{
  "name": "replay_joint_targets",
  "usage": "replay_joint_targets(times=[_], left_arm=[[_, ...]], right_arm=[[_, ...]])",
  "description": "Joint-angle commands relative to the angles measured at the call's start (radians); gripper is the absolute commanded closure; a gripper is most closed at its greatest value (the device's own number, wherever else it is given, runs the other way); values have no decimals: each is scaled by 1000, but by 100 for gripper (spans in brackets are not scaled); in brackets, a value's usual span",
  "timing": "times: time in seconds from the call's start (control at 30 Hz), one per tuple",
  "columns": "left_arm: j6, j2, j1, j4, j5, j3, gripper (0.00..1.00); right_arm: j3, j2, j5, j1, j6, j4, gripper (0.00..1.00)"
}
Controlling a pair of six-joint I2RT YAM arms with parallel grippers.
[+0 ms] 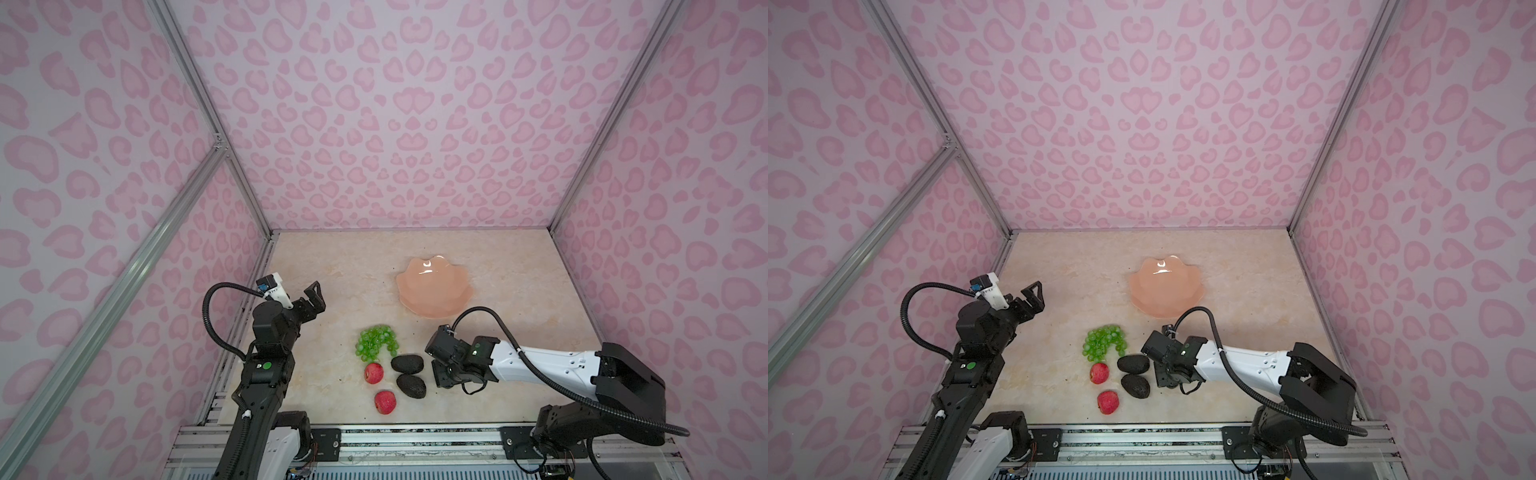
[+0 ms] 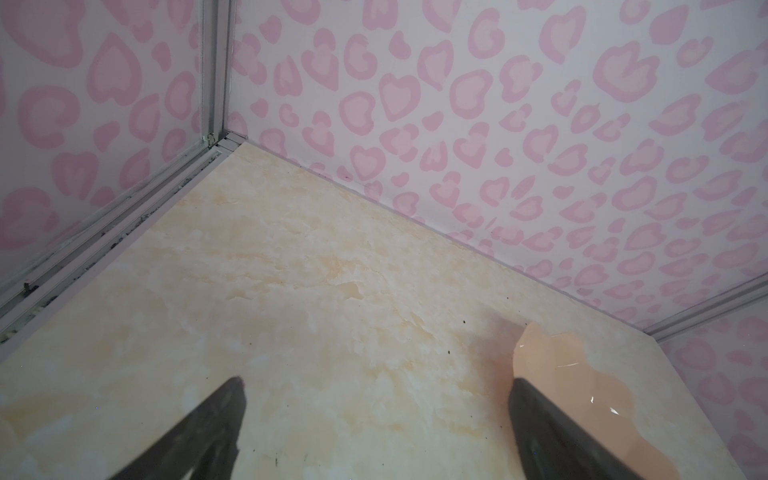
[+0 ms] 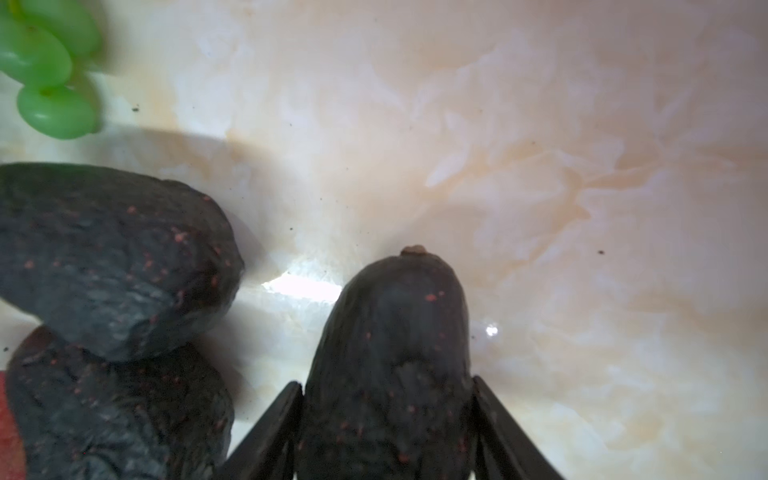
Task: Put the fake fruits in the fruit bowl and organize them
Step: 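Drop the avocado into the bowl with right gripper while left reaches for apple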
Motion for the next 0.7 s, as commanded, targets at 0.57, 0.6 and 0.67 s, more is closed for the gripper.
replay_joint_targets(times=[0.57,0.6,0.67], left_arm=[[-15,-36,-4,-240,168,11,5],[-19,-39,-6,-257,176,9,5],[-28,-52,-15,-288,189,4,6]], right_arm=[[221,-187,50,-392,-306,8,75],[237,-157,47,-413,-326,41,75],[275,-87,55,-432,-357,81,76]])
